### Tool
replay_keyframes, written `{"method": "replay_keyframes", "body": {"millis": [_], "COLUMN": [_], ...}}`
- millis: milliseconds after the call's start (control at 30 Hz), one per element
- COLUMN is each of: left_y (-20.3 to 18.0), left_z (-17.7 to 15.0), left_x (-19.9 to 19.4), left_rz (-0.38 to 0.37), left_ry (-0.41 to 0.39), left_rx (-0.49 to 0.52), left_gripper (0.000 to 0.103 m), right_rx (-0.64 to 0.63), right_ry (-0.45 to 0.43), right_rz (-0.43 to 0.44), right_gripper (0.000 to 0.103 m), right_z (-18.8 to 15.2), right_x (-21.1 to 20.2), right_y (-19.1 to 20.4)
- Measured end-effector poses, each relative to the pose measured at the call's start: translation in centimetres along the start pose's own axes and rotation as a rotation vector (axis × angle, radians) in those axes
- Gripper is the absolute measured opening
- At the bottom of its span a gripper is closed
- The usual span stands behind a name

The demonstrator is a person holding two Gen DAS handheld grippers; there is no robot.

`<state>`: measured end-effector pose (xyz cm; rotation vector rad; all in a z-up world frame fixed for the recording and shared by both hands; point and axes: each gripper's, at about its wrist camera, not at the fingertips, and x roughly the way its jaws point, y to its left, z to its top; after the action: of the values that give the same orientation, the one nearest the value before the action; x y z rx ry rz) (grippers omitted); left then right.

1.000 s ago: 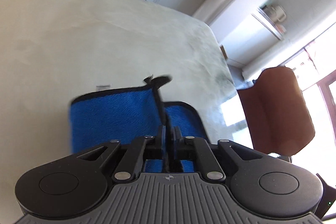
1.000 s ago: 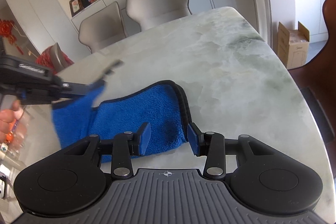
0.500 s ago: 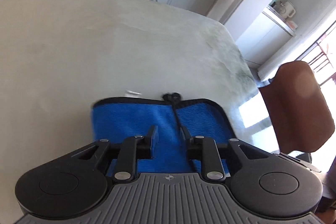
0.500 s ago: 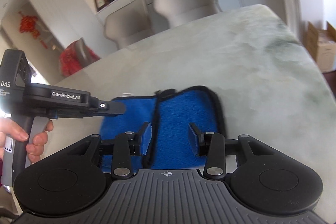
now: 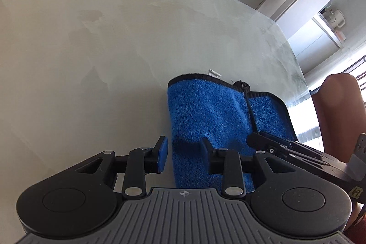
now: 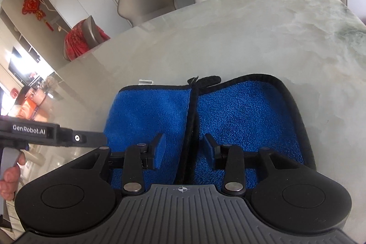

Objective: Fold towel

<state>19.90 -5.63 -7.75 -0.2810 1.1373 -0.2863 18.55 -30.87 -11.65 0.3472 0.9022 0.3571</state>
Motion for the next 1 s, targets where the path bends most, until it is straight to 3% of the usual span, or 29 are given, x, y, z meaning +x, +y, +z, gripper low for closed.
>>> {"method": "replay_keyframes", "body": {"millis": [100,167,400,567,1000], "left_y": [-0.1,-0.1,-0.8,-2.2,-5.2], "left_z": [-0.3,-0.3,-0.5,-0.8,-1.9], "left_x": [0.1,0.1,-0.9,-0.8,0.8], "left_rz": [0.009,0.012,0.036,0.024,-0.008], "left_ry": [-0.001,-0.001,-0.008,0.000,0.042], "left_rx": [0.019,0.024,0.080,0.124,0.226], "left_gripper": [0.039,0.040,0.047,0.048,0.048], "right_rx": [-0.025,-0.063,-0.021,-0.048,-0.096], "right_ry": [-0.003,-0.001,-0.078,-0.102,-0.012], "right_rz": [-0.025,-0.050,-0.004,-0.046,-0.152], "right_gripper": [0.037,0.011,0.008,0.008,0.008], "right_z": [-0.3,-0.5,0.2,1.3,1.7], "right_x": [0.0,0.1,-2.9,-5.4,-4.3], "right_y": [0.5,1.1,0.6,-1.0,-4.8]}}
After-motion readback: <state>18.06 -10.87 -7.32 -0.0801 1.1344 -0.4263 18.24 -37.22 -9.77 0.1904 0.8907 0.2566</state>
